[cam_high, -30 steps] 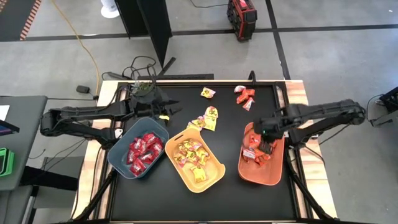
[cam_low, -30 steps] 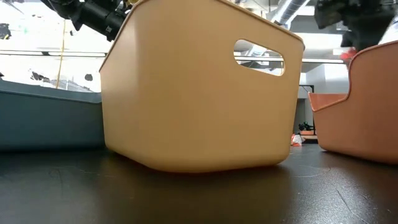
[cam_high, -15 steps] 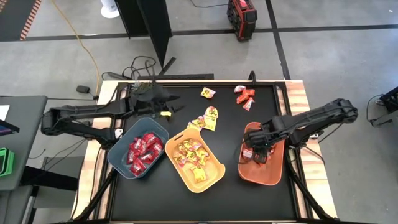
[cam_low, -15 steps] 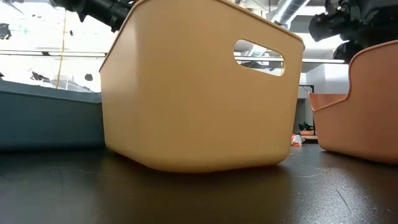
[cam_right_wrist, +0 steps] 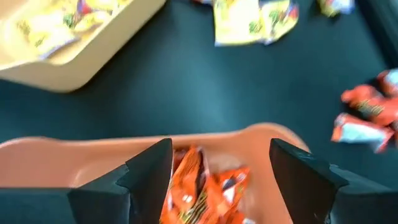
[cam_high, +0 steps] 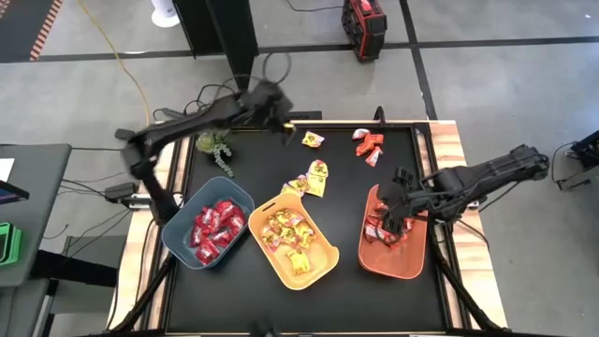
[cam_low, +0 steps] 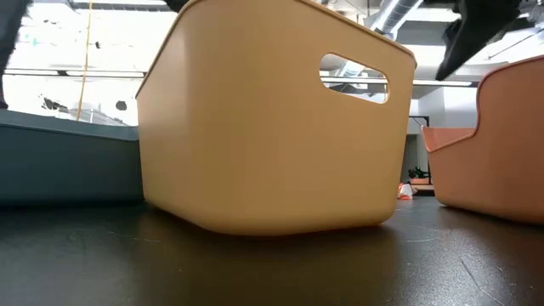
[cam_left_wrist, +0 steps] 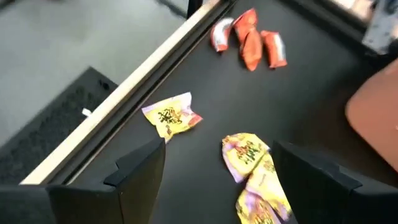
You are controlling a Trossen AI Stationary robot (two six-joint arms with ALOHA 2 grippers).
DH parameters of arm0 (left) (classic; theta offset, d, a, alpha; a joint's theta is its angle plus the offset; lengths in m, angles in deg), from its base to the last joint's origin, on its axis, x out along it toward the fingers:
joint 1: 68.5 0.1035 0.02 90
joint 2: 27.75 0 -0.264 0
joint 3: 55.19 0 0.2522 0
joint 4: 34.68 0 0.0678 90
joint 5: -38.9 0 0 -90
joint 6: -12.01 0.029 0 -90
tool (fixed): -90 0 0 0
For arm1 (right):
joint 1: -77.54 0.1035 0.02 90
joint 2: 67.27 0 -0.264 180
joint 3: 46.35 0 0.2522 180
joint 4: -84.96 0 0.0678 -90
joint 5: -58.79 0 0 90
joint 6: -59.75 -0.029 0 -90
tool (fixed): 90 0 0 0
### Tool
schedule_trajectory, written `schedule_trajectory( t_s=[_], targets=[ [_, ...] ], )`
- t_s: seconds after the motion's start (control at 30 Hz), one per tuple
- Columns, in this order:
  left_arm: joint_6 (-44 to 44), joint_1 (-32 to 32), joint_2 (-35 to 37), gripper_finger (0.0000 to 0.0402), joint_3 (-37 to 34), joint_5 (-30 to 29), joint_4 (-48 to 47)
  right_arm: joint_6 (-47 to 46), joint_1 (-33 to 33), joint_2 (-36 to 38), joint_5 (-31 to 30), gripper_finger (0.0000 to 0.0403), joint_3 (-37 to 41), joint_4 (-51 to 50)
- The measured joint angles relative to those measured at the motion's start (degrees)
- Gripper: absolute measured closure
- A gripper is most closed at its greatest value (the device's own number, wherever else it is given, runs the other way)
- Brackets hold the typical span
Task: Sort candy
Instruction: Put the yellow candy into the yellow bin
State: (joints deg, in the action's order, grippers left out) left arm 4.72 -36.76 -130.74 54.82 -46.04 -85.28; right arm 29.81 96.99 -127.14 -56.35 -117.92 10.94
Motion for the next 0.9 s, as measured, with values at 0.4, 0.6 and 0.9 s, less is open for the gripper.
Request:
schedule_trajectory(
  t_s=[0.4, 0.6, 0.9],
  targets=[
    [-4.81, 3.22, -28.90, 0.0111, 33.34, 3.57, -17.68, 12.03, 2.71, -0.03, -18.28, 0.0117, -0.04, 12.47],
    [-8.08, 3.10, -34.13, 0.0111, 37.64, 2.67, -18.67, 12.51, 2.69, -0.18, -18.50, 0.0117, -0.04, 13.11],
    [-7.93, 2.66, -34.83, 0.0111, 36.31, 0.05, -17.89, 12.64, 2.71, -0.16, -18.52, 0.0117, -0.04, 12.97]
  ],
)
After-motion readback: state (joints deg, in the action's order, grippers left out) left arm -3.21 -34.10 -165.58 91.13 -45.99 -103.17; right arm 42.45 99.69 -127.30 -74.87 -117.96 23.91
